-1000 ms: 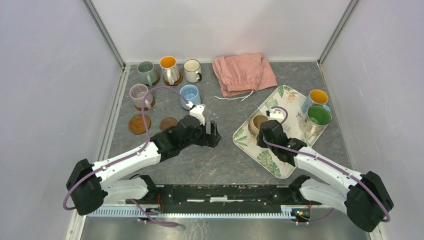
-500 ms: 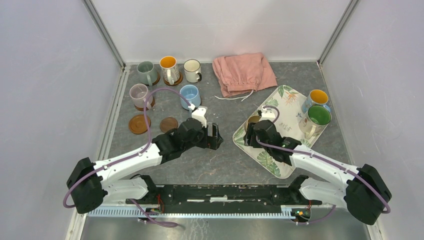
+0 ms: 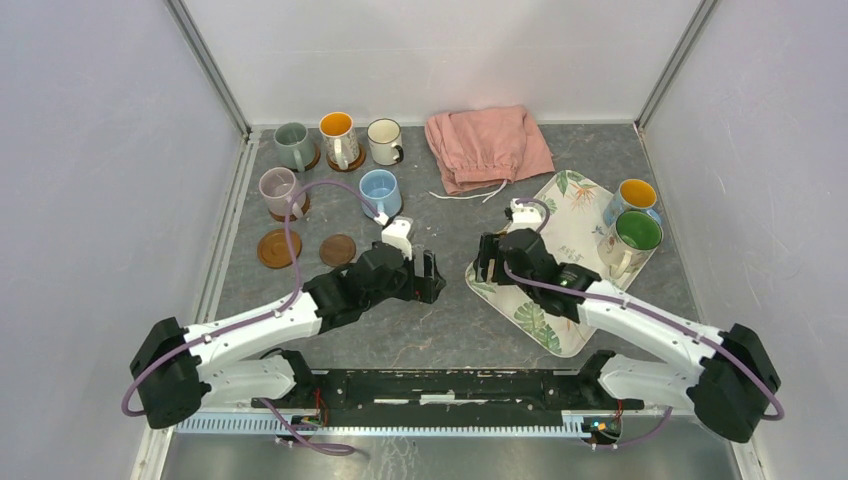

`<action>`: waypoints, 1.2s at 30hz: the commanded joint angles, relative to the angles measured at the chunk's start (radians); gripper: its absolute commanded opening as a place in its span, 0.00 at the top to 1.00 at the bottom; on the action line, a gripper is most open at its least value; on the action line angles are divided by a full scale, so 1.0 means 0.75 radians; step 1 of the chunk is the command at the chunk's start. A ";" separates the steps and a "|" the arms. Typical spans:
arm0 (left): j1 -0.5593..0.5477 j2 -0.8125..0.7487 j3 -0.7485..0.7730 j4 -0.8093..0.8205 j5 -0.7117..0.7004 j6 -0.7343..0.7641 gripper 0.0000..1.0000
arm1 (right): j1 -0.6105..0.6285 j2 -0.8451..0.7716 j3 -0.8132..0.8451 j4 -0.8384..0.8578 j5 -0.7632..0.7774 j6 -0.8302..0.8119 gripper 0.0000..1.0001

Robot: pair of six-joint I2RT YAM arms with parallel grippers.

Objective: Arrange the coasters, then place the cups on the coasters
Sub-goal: Pick up the cup from the tray.

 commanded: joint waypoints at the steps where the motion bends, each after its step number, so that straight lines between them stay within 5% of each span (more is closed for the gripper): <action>1: -0.057 0.043 0.020 0.062 -0.051 -0.060 0.00 | 0.005 -0.141 0.110 -0.130 0.202 -0.125 0.18; 8: -0.143 0.179 0.140 -0.026 -0.080 0.035 0.01 | 0.005 -0.363 0.106 -0.247 0.364 -0.298 0.15; 19: -0.283 0.639 0.427 0.104 -0.265 0.093 0.05 | 0.004 -0.547 0.105 -0.188 0.291 -0.439 0.14; 36: -0.284 1.095 0.813 0.068 -0.235 0.152 0.29 | 0.004 -0.697 0.218 -0.194 0.479 -0.596 0.11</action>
